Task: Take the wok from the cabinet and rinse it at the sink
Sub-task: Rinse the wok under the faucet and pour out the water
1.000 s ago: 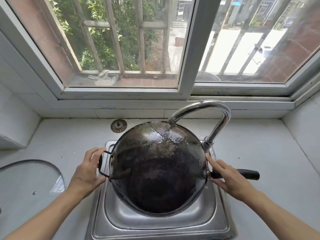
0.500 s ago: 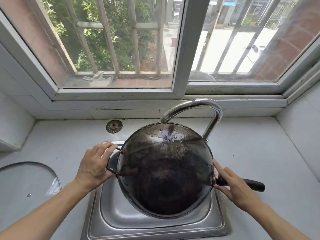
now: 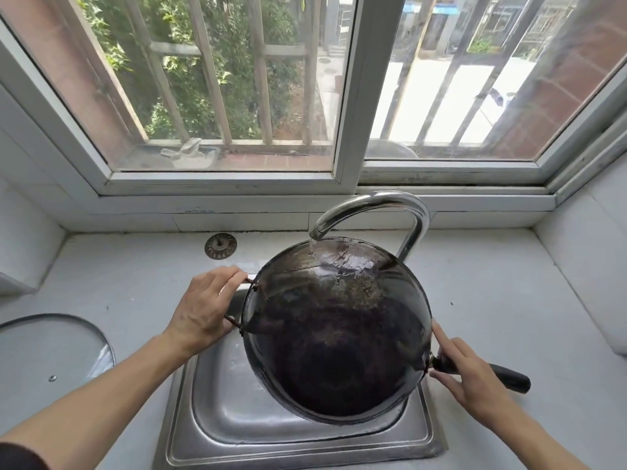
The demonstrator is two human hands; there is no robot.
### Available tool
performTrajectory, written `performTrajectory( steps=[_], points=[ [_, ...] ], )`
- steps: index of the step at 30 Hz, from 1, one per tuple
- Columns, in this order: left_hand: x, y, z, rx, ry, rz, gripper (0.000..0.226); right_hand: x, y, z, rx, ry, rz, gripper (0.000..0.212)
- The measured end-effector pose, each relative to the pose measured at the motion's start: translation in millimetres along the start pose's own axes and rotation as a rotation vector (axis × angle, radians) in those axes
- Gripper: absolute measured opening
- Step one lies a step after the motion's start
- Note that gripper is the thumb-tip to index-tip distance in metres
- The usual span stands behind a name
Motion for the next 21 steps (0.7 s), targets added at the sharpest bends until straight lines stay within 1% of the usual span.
performTrajectory(
  steps=[6,10,12,14,21],
  points=[
    [17.0,-5.0,0.3,0.024,0.011,-0.029,0.083,-11.9,0.2,3.6,0.005,-0.046,-0.050,0.100],
    [29.4,-1.2,-2.3,0.043,0.039,-0.031,0.088,-14.7,2.7,2.1,0.019,-0.062,-0.066,0.099],
    [33.6,0.7,-2.5,0.050,0.053,-0.037,0.085,-14.0,4.7,1.2,0.019,-0.066,-0.068,0.099],
    [36.2,3.5,-1.1,0.056,0.041,-0.038,0.081,-11.8,6.9,0.4,0.021,-0.069,-0.068,0.099],
    [19.6,14.9,5.8,0.063,-0.006,0.028,0.084,5.9,19.5,-1.2,-0.014,-0.046,-0.013,0.100]
  ],
)
Point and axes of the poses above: each hand's wrist, its own x-axis towards the middle knuckle, its own z-axis out of the back of the hand, y = z × x, the point moved 6 cm from there along x, towards the middle knuckle, and after that the axes turned 1 degree about z, right-handed, at the moved point
